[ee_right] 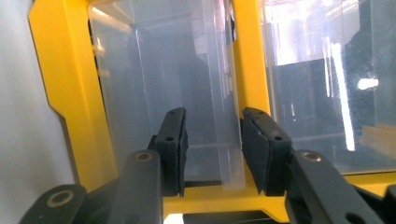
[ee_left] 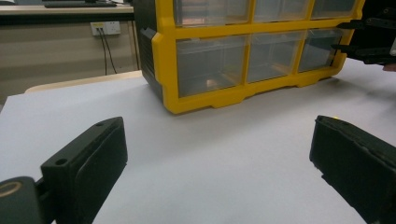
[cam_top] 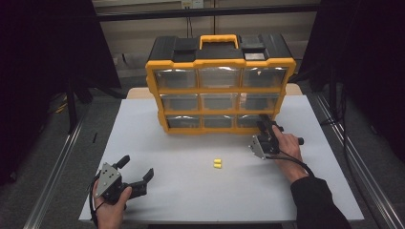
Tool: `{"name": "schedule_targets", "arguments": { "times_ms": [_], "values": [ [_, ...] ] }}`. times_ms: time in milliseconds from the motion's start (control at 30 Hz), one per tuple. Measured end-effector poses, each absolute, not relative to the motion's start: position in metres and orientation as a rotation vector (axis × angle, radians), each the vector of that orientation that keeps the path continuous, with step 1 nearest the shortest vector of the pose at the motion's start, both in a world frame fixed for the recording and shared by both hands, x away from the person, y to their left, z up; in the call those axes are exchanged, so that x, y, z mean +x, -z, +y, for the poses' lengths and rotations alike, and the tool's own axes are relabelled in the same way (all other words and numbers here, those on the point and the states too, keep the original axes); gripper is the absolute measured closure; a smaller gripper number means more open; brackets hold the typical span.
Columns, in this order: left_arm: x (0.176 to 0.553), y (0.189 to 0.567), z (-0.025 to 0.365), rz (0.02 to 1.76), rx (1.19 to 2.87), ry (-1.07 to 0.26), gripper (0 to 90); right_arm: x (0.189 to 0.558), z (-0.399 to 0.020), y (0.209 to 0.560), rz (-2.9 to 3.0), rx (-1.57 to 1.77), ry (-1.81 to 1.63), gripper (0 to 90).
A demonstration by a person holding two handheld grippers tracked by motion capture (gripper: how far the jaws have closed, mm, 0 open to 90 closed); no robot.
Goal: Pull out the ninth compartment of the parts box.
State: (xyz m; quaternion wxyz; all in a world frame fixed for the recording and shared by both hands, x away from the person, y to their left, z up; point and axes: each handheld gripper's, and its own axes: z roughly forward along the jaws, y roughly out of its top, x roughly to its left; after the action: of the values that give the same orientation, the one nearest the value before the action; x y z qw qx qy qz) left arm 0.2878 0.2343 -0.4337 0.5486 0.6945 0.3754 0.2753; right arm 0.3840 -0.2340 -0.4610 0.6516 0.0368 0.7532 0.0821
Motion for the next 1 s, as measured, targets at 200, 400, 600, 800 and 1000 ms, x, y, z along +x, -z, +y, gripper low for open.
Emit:
{"name": "schedule_targets", "arguments": {
  "times_ms": [200,400,600,800,1000],
  "values": [
    [0.2875,0.4338,0.2332,0.888,1.648,-0.646,4.5,0.3838,-0.2331,0.4611,1.694,0.068,-0.148,65.6],
    [0.2878,0.4338,0.2332,0.886,1.65,-0.644,4.6,0.3841,-0.232,0.4609,1.681,0.066,-0.129,73.2],
    [0.2877,0.4339,0.2331,0.89,1.645,-0.644,4.6,0.3842,-0.2323,0.4592,1.679,0.074,-0.139,77.3],
    [0.2878,0.4336,0.234,0.889,1.644,-0.652,4.6,0.3844,-0.2323,0.4582,1.671,0.055,-0.13,77.9],
    [0.2873,0.4335,0.2342,0.892,1.644,-0.654,4.5,0.3824,-0.2321,0.4588,1.675,0.074,-0.132,78.4]
  ]
}}
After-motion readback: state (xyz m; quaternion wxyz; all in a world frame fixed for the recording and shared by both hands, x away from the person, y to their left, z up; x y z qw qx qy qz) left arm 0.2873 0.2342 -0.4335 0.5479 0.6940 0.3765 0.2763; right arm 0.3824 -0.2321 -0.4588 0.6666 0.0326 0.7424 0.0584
